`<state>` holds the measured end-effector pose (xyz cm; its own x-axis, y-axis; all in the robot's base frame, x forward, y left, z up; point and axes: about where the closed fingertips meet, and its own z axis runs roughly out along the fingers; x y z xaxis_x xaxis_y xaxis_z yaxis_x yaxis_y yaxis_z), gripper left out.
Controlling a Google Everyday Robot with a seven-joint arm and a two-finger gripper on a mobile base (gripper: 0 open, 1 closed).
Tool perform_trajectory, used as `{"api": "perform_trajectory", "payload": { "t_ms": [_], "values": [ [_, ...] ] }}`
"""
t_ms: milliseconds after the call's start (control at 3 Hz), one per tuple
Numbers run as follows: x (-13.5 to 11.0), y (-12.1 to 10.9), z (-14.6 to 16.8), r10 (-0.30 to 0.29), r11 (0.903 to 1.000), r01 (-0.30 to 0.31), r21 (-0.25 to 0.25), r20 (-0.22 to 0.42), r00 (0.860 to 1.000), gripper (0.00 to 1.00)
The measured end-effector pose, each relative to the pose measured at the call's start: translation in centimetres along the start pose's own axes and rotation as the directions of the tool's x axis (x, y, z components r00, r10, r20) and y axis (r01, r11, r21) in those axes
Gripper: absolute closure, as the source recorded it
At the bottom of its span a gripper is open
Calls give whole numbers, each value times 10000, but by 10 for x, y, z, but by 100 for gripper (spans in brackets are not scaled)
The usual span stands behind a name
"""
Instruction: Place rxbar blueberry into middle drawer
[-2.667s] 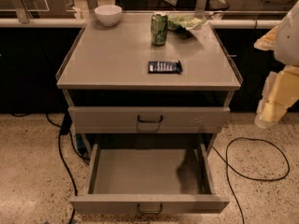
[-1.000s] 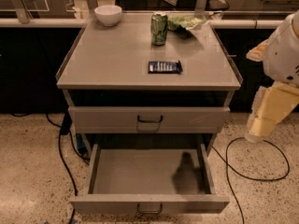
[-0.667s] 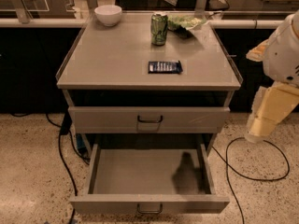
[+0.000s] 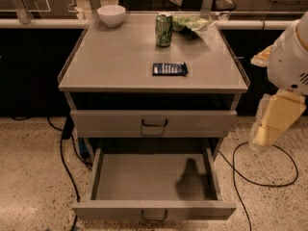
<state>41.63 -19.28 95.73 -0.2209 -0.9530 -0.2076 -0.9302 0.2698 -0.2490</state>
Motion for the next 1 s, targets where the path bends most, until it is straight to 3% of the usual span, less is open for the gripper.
{"api": "perform_trajectory", "payload": {
  "t_ms": [1000],
  "values": [
    [-5, 13, 6, -1, 10000, 1, 2, 1, 10000, 0]
  ]
}}
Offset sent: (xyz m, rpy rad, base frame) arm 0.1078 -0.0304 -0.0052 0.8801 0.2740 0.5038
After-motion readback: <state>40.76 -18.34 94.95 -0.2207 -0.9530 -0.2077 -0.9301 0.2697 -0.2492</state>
